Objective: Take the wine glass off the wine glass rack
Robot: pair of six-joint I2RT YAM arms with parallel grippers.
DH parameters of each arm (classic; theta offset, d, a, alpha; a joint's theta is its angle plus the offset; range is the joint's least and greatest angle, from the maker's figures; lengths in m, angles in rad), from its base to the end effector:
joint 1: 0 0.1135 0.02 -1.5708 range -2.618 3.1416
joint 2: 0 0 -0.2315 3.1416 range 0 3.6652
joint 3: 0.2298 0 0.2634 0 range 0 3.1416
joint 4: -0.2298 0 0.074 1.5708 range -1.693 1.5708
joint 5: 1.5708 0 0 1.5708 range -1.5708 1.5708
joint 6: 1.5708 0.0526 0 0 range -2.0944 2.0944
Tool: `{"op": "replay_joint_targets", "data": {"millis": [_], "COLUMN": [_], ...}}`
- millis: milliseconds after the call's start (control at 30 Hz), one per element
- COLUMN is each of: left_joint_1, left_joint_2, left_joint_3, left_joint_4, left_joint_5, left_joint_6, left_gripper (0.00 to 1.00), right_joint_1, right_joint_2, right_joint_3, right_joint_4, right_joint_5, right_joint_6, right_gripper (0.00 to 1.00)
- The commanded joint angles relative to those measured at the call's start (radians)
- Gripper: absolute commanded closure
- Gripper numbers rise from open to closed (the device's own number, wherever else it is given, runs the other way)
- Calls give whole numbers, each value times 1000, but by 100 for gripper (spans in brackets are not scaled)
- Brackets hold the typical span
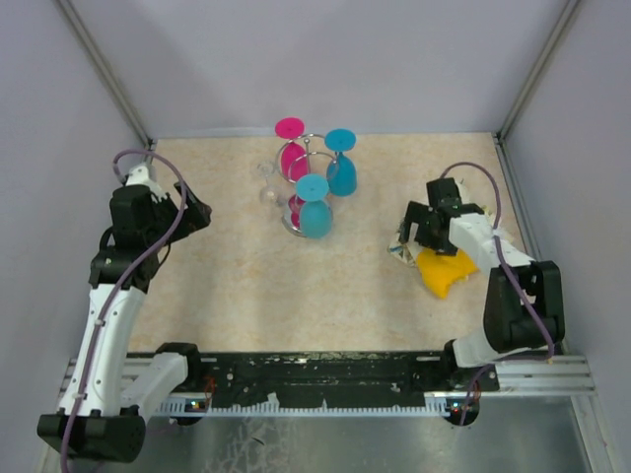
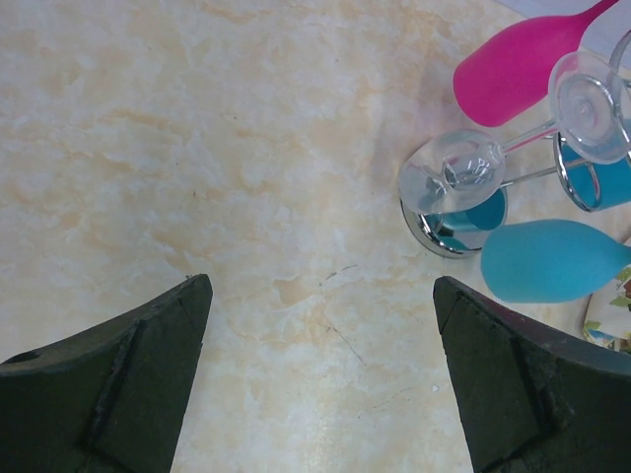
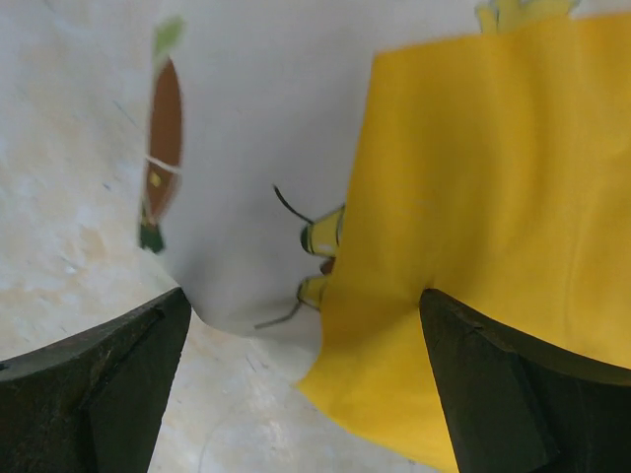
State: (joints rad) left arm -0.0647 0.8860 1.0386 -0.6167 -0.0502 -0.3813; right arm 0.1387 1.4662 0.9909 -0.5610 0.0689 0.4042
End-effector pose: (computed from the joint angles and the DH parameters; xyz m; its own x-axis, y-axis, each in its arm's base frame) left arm 0.2308 -0.0123 0.3345 -0.4220 -0.3451 -0.8384 -0.1478 0.9385 -0.3119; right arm 0.3132 0.0401 0.1709 -0.8242 0.2811 -0.4917 0.2403 0.9597 0.1459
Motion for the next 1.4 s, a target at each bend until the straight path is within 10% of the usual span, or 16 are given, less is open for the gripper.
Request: {"op": "replay_joint_targets", "data": {"millis": [0, 400, 600, 833, 1067, 1367], "left_joint_1": [6, 5, 6, 6, 5, 5], "left_joint_2": [-2, -15, -21, -18, -5, 17], "left_joint_3": [-34, -38, -44, -43, 5, 39], "left_joint_4": [32, 27, 34, 68, 73, 51], "left_joint_5": [42, 117, 124, 160, 156, 176], "left_joint_6": [-15, -12, -14, -15, -12, -30], "left_gripper": [0, 0, 0, 0, 0, 1], "right_joint_1": [-3, -326, -115, 90, 89, 80], "right_joint_2": [-3, 71, -110, -359, -270, 4], "right_joint_3": [-22, 60, 173, 154, 219, 418], "right_joint_4": [-46, -249, -288, 23, 240, 418], "right_joint_5": [-25, 374, 616, 39, -396, -571], "right_joint_6": [-19, 80, 84, 32, 169, 375], "right_gripper": [1, 1, 1, 1, 1, 41]}}
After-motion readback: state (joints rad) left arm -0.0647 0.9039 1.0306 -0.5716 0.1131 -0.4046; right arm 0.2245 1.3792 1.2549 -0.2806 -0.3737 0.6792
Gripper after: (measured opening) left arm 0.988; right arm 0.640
